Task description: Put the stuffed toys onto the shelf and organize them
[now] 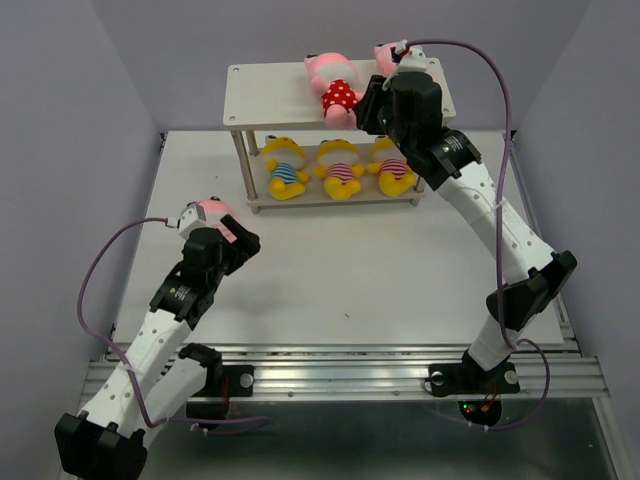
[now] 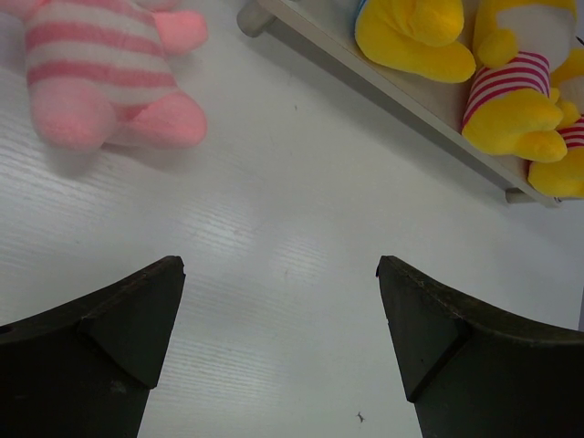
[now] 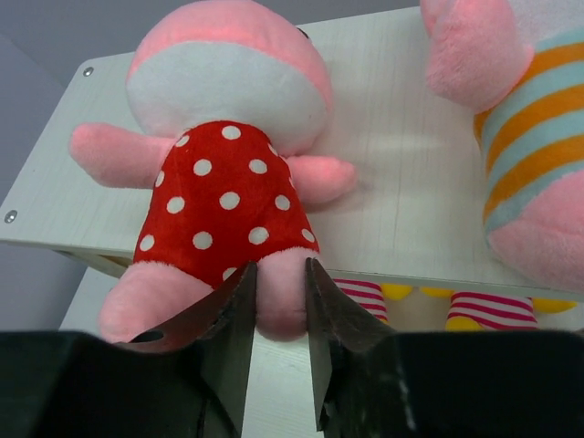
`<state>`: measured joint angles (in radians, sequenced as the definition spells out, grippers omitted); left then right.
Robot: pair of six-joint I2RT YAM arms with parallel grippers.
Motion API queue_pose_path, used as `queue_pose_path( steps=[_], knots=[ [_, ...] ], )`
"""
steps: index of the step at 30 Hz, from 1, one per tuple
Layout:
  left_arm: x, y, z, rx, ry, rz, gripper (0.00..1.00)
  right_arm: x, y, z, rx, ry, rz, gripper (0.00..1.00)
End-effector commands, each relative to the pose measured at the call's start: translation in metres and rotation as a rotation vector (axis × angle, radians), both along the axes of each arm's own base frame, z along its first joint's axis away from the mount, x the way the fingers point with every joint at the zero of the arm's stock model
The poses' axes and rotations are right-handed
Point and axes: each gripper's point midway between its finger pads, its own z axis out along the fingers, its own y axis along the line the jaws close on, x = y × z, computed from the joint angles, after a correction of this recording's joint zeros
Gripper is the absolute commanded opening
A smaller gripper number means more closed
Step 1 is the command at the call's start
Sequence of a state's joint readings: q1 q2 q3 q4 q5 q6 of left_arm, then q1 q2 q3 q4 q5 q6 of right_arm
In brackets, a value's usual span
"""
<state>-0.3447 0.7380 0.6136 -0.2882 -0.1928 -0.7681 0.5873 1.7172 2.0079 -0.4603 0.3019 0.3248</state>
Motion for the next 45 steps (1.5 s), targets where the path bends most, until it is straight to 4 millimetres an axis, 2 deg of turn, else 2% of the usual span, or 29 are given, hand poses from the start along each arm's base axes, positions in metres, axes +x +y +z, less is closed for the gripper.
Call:
queue_pose_path(
  steps=[1,5,8,16,20,25,34,38,45],
  knots=[
    [0.004,0.003,0.008,0.009,-0.036,0.014,0.99,0.0,-0.004,0.019,0.053,-0.051,-0.008,0.29],
    [0.004,0.004,0.009,0.011,-0.038,0.015,0.99,0.001,-0.012,0.021,0.059,-0.061,-0.03,0.21],
    [0.004,0.004,0.009,0.011,-0.038,0.016,0.99,0.002,-0.014,0.021,0.063,-0.067,-0.045,0.12],
    [0.004,0.005,0.01,0.012,-0.04,0.021,0.99,0.005,-0.023,0.019,0.053,-0.07,-0.1,0.07],
    [0.005,0.005,0.008,0.015,-0.035,0.022,0.99,0.004,-0.028,0.022,0.061,-0.09,-0.117,0.01],
    [0.006,0.005,0.009,0.015,-0.038,0.022,0.99,0.0,-0.031,0.029,0.065,-0.119,-0.118,0.01],
    [0.006,0.005,0.008,0.018,-0.035,0.022,0.99,-0.001,-0.034,0.03,0.072,-0.136,-0.128,0.01],
    [0.006,0.004,0.008,0.019,-0.034,0.021,0.99,0.002,-0.041,0.026,0.083,-0.135,-0.175,0.01],
    [0.006,0.005,0.008,0.021,-0.034,0.025,0.99,0.003,-0.045,0.032,0.115,-0.166,-0.202,0.01]
  ],
)
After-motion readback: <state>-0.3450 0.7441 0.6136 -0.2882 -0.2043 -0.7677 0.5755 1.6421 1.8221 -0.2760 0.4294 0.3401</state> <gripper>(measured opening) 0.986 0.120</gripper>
